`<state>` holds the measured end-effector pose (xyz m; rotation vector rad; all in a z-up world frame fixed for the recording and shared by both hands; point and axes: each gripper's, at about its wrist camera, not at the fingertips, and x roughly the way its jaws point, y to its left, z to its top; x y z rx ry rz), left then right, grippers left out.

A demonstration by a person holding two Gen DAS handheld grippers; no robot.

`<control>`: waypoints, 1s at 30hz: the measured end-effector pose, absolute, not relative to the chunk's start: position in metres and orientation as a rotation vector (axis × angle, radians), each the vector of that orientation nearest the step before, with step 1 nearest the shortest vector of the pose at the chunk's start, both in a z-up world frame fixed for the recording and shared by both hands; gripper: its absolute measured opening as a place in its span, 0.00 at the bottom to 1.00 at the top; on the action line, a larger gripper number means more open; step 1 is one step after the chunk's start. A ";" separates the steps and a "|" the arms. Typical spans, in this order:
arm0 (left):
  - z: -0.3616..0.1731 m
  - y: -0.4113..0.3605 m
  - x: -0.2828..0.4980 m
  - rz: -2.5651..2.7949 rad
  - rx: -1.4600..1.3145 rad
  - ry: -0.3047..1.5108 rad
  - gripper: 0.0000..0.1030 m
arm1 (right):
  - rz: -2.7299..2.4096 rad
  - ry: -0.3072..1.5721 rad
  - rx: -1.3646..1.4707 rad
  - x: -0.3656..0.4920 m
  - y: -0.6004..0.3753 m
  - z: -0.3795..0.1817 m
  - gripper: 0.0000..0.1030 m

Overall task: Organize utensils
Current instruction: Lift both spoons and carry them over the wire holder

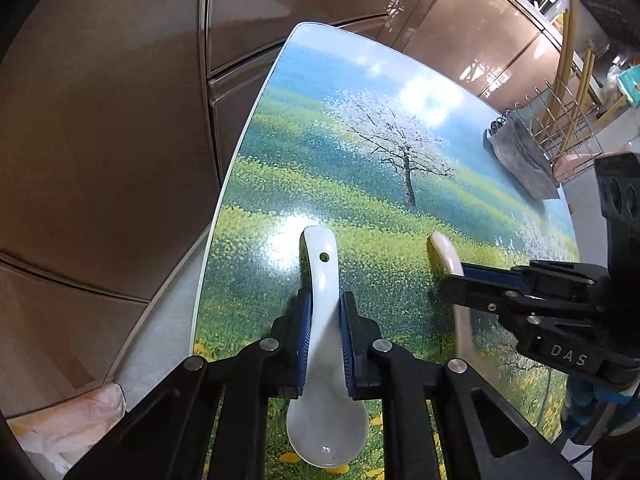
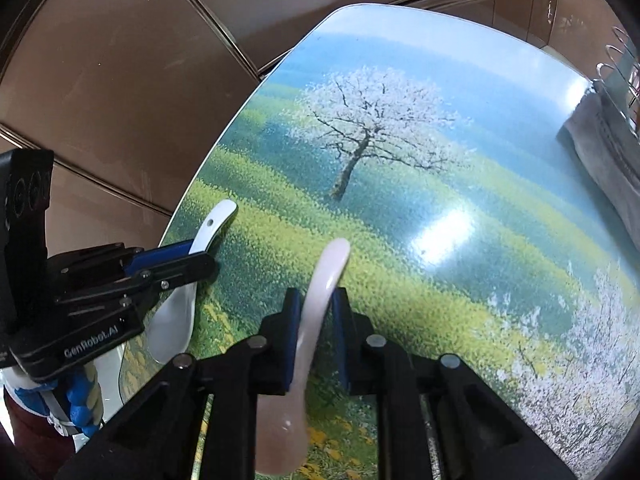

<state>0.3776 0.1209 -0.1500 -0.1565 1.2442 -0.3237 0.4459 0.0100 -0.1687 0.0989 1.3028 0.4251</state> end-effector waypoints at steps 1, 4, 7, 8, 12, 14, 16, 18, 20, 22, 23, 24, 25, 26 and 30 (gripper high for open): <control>-0.148 0.120 0.375 -0.321 -0.158 1.237 0.13 | 0.436 1.285 0.111 0.442 0.007 -0.166 0.10; -0.139 0.119 0.368 -0.322 -0.171 1.206 0.13 | 0.463 1.223 0.129 0.426 -0.005 -0.155 0.10; -0.129 0.116 0.360 -0.327 -0.182 1.172 0.13 | 0.501 1.144 0.153 0.404 -0.019 -0.142 0.10; -0.124 0.113 0.355 -0.330 -0.183 1.156 0.13 | 0.511 1.116 0.159 0.395 -0.024 -0.138 0.09; -0.111 0.101 0.341 -0.348 -0.186 1.121 0.12 | 0.524 1.040 0.180 0.366 -0.035 -0.128 0.09; -0.104 0.092 0.334 -0.357 -0.178 1.103 0.11 | 0.521 0.995 0.193 0.351 -0.049 -0.119 0.09; -0.098 0.084 0.328 -0.369 -0.177 1.091 0.08 | 0.512 0.964 0.199 0.342 -0.059 -0.112 0.08; -0.092 0.071 0.323 -0.381 -0.173 1.077 0.05 | 0.503 0.937 0.204 0.330 -0.068 -0.104 0.08; -0.086 0.061 0.320 -0.397 -0.175 1.062 0.05 | 0.491 0.915 0.201 0.324 -0.076 -0.097 0.07; -0.083 0.051 0.318 -0.421 -0.171 1.052 0.05 | 0.480 0.901 0.199 0.316 -0.086 -0.089 0.07; -0.082 0.047 0.316 -0.426 -0.168 1.048 0.05 | 0.473 0.894 0.199 0.314 -0.091 -0.086 0.07; -0.081 0.044 0.315 -0.429 -0.166 1.044 0.05 | 0.465 0.886 0.197 0.311 -0.095 -0.083 0.07; -0.080 0.039 0.314 -0.432 -0.167 1.040 0.05 | 0.459 0.882 0.196 0.309 -0.099 -0.079 0.07; -0.077 0.036 0.313 -0.439 -0.172 1.036 0.05 | 0.450 0.875 0.196 0.308 -0.104 -0.076 0.07; -0.062 0.023 0.311 -0.456 -0.167 1.008 0.05 | 0.404 0.845 0.184 0.304 -0.123 -0.055 0.07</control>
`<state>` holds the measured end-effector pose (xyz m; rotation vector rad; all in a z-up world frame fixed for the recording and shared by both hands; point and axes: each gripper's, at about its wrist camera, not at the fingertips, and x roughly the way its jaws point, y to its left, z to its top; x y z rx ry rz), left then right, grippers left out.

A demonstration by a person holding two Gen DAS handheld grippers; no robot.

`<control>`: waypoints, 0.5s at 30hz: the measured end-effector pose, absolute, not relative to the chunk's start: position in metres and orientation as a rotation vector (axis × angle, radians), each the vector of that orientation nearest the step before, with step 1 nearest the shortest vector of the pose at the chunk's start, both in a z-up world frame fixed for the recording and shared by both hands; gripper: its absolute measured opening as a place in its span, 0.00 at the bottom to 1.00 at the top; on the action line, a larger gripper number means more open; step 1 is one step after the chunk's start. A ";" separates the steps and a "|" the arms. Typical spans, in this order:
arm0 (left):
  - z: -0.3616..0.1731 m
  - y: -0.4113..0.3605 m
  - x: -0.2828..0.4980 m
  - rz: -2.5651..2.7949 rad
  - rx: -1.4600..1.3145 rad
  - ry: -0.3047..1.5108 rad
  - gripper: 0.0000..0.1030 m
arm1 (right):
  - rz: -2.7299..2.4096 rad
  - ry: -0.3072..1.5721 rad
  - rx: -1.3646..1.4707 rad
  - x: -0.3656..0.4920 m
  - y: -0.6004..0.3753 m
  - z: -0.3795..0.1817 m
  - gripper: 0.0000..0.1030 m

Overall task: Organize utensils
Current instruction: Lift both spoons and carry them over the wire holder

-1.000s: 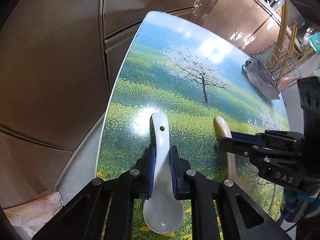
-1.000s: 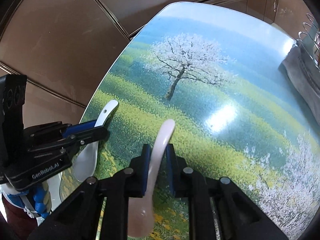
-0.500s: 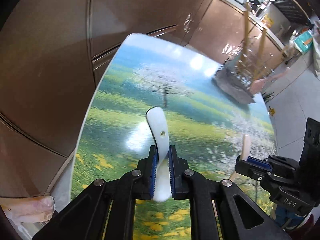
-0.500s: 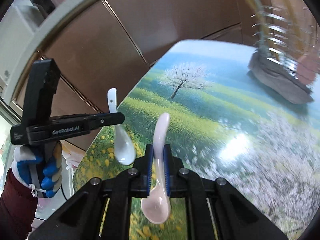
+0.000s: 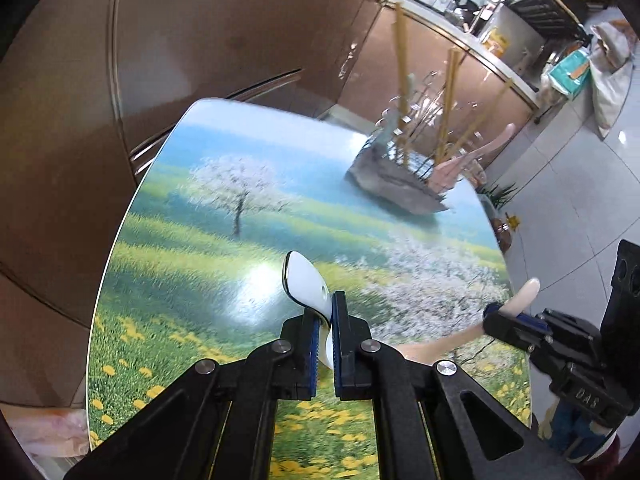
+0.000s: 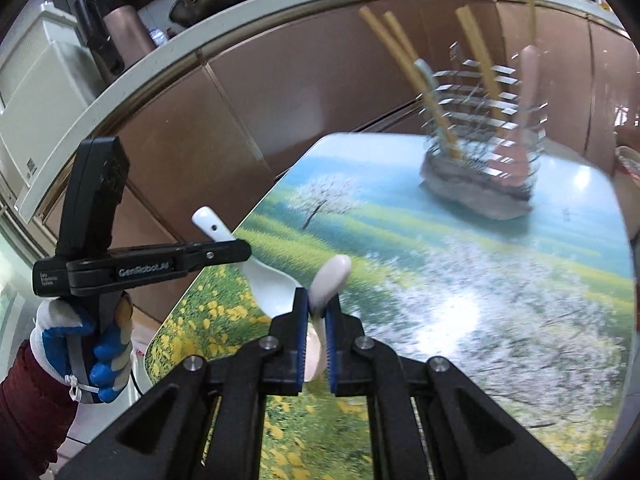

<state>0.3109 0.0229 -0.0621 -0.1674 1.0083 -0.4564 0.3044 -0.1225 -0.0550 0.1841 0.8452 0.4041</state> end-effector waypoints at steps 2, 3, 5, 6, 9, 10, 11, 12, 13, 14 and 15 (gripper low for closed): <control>-0.048 0.017 0.314 -0.468 -0.164 0.993 0.05 | 0.371 0.818 0.175 0.306 -0.137 -0.036 0.07; -0.038 0.012 0.318 -0.474 -0.160 0.978 0.05 | 0.353 0.794 0.170 0.308 -0.146 -0.022 0.07; -0.017 0.005 0.327 -0.481 -0.168 0.950 0.05 | 0.320 0.747 0.150 0.314 -0.159 0.005 0.07; -0.007 0.001 0.333 -0.484 -0.175 0.937 0.05 | 0.302 0.720 0.139 0.318 -0.165 0.021 0.07; 0.027 -0.017 0.354 -0.483 -0.161 0.877 0.05 | 0.252 0.634 0.103 0.334 -0.181 0.065 0.07; 0.039 -0.026 0.362 -0.483 -0.153 0.851 0.05 | 0.231 0.607 0.091 0.343 -0.186 0.078 0.07; 0.046 -0.031 0.368 -0.483 -0.150 0.835 0.05 | 0.215 0.587 0.086 0.350 -0.190 0.088 0.07; 0.056 -0.040 0.377 -0.486 -0.150 0.815 0.05 | 0.192 0.564 0.079 0.360 -0.195 0.098 0.07; 0.062 -0.046 0.385 -0.490 -0.147 0.801 0.05 | 0.176 0.551 0.070 0.368 -0.198 0.105 0.07; 0.068 -0.056 0.394 -0.491 -0.138 0.785 0.05 | 0.161 0.543 0.061 0.376 -0.202 0.109 0.07; 0.072 -0.066 0.403 -0.490 -0.127 0.774 0.05 | 0.145 0.538 0.052 0.387 -0.206 0.112 0.07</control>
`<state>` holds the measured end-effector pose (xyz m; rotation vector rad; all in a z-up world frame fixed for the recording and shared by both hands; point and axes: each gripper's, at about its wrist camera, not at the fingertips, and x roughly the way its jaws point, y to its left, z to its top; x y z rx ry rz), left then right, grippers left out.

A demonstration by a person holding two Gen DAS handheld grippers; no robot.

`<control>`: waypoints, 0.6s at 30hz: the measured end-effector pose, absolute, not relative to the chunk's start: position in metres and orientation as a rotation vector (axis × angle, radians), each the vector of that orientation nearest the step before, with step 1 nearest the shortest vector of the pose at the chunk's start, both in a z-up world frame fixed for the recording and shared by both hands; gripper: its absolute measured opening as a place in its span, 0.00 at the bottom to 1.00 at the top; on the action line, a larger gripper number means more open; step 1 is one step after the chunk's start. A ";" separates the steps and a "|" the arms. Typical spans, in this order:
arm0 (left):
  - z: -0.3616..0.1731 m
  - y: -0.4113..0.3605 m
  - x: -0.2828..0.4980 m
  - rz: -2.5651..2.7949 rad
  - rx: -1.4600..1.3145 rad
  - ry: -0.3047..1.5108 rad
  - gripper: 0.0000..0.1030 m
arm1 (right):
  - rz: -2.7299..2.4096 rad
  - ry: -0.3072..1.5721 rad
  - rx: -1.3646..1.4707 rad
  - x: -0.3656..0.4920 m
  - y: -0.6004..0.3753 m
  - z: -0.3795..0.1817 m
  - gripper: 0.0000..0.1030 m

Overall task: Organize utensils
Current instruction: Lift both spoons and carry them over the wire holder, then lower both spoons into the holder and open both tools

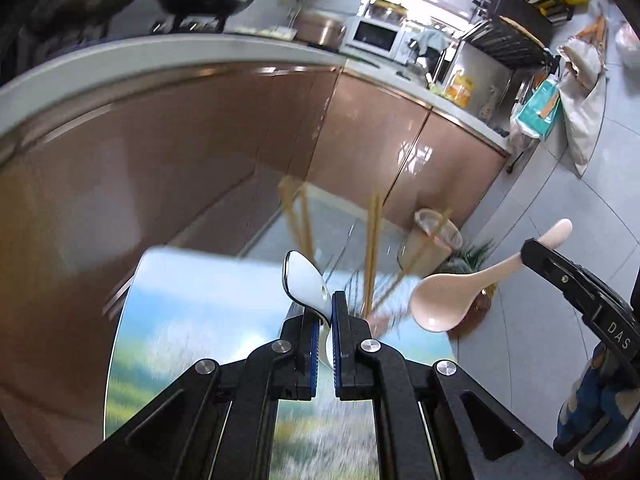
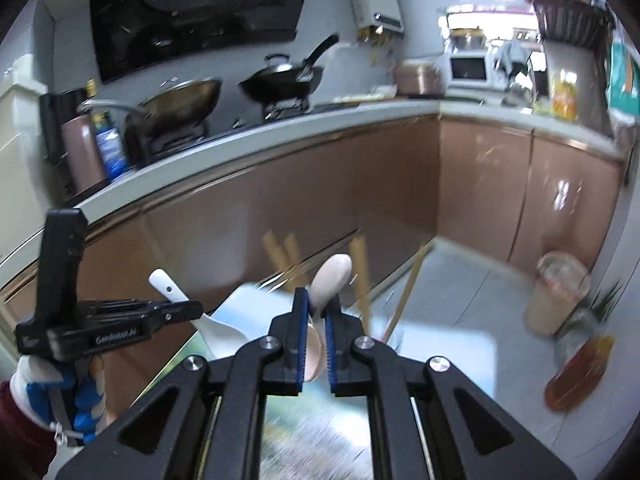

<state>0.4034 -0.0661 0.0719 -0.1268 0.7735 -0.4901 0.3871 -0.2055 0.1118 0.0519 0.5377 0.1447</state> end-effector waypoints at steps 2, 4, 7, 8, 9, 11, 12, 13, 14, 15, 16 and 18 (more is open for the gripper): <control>0.074 -0.085 0.420 -0.485 -0.107 0.761 0.05 | 0.119 0.539 0.026 0.405 -0.208 0.110 0.07; 0.070 -0.104 0.437 -0.473 -0.079 0.749 0.05 | 0.099 0.551 0.001 0.420 -0.209 0.103 0.07; 0.056 -0.129 0.454 -0.458 -0.035 0.752 0.05 | 0.081 0.585 -0.022 0.443 -0.215 0.083 0.07; 0.051 -0.134 0.458 -0.450 -0.020 0.754 0.05 | 0.081 0.600 -0.025 0.449 -0.217 0.075 0.07; 0.045 -0.139 0.461 -0.442 -0.003 0.755 0.05 | 0.081 0.608 -0.027 0.451 -0.218 0.068 0.07; 0.033 -0.148 0.466 -0.421 0.038 0.752 0.05 | 0.085 0.627 -0.030 0.457 -0.220 0.053 0.07; 0.028 -0.152 0.468 -0.410 0.055 0.750 0.05 | 0.090 0.635 -0.032 0.460 -0.222 0.047 0.07; 0.022 -0.154 0.469 -0.407 0.065 0.754 0.05 | 0.093 0.647 -0.038 0.462 -0.222 0.039 0.07; 0.016 -0.156 0.471 -0.412 0.068 0.766 0.05 | 0.096 0.652 -0.043 0.463 -0.222 0.035 0.07; 0.013 -0.157 0.471 -0.413 0.069 0.773 0.05 | 0.104 0.657 -0.047 0.465 -0.221 0.029 0.07; 0.007 -0.159 0.472 -0.410 0.076 0.779 0.05 | 0.111 0.661 -0.050 0.464 -0.222 0.026 0.07; 0.001 -0.160 0.473 -0.410 0.076 0.795 0.05 | 0.116 0.654 -0.065 0.463 -0.219 0.024 0.07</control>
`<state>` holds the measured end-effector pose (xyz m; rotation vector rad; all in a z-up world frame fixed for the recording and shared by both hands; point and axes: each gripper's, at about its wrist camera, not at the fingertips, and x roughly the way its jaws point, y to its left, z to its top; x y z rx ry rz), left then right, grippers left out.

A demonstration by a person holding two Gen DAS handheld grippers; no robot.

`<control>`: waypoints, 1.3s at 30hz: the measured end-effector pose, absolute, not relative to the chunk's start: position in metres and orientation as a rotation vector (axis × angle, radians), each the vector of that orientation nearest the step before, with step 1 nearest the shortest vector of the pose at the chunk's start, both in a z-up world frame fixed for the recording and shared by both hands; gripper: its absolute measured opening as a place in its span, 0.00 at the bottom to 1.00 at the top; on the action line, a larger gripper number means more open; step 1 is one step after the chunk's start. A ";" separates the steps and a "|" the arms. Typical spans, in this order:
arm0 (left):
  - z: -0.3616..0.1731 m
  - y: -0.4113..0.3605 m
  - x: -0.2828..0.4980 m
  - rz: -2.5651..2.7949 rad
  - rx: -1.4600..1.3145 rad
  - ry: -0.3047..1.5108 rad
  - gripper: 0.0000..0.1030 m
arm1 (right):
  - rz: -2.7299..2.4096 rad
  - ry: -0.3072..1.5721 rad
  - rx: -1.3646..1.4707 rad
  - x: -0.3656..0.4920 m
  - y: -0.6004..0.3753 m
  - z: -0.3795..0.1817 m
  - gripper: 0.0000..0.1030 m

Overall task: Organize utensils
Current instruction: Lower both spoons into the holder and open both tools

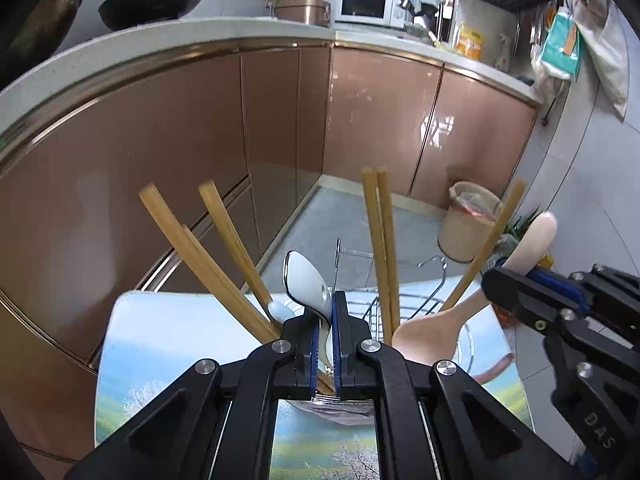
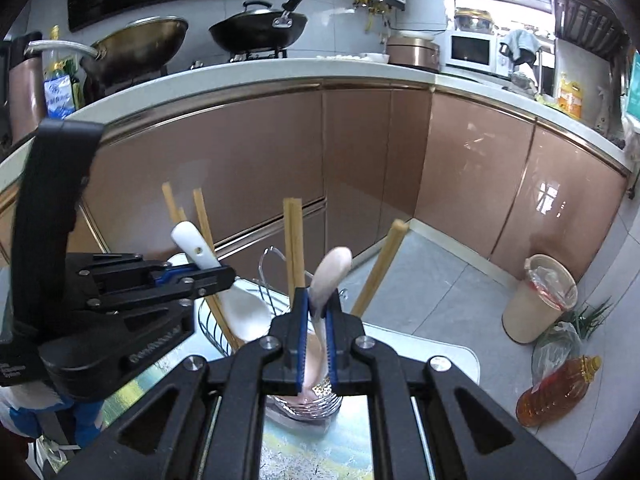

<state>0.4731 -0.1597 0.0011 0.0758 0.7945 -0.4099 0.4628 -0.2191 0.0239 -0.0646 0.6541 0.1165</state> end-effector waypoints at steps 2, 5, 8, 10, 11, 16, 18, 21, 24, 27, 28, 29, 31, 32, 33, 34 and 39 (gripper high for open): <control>-0.007 -0.159 0.476 -0.414 0.071 0.821 0.05 | 0.124 0.660 -0.061 0.463 -0.219 0.024 0.08; -0.015 -0.154 0.477 -0.409 0.051 0.843 0.05 | 0.133 0.661 -0.060 0.460 -0.218 0.025 0.08; -0.020 -0.151 0.476 -0.419 0.021 0.866 0.05 | 0.145 0.665 -0.057 0.457 -0.221 0.023 0.08; -0.022 -0.150 0.475 -0.420 0.016 0.874 0.06 | 0.157 0.669 -0.057 0.455 -0.222 0.023 0.08; -0.022 -0.151 0.473 -0.418 0.015 0.876 0.06 | 0.162 0.670 -0.056 0.453 -0.222 0.023 0.09; -0.023 -0.149 0.468 -0.409 0.013 0.873 0.06 | 0.174 0.676 -0.028 0.446 -0.231 0.018 0.09; -0.022 -0.148 0.467 -0.408 0.008 0.878 0.07 | 0.179 0.675 -0.008 0.443 -0.236 0.016 0.09; -0.023 -0.144 0.467 -0.399 0.001 0.889 0.14 | 0.190 0.676 0.004 0.439 -0.238 0.014 0.10; -0.023 -0.139 0.466 -0.410 -0.015 0.890 0.20 | 0.200 0.677 0.015 0.435 -0.239 0.011 0.10; -0.021 -0.139 0.465 -0.413 -0.016 0.886 0.27 | 0.204 0.675 0.039 0.433 -0.246 0.009 0.10; -0.020 -0.140 0.464 -0.417 -0.018 0.886 0.31 | 0.203 0.674 0.045 0.431 -0.246 0.009 0.10; -0.019 -0.140 0.463 -0.419 -0.015 0.883 0.32 | 0.206 0.673 0.054 0.430 -0.248 0.008 0.11; -0.018 -0.141 0.461 -0.423 -0.013 0.878 0.33 | 0.207 0.674 0.059 0.428 -0.250 0.006 0.12; -0.018 -0.141 0.460 -0.427 -0.017 0.878 0.34 | 0.206 0.674 0.063 0.427 -0.251 0.006 0.13; -0.018 -0.140 0.459 -0.429 -0.021 0.879 0.34 | 0.208 0.675 0.069 0.426 -0.252 0.005 0.13; -0.017 -0.139 0.458 -0.429 -0.026 0.878 0.34 | 0.209 0.675 0.074 0.425 -0.253 0.005 0.13; -0.013 -0.132 0.451 -0.445 -0.051 0.863 0.39 | 0.210 0.659 0.092 0.418 -0.256 0.009 0.22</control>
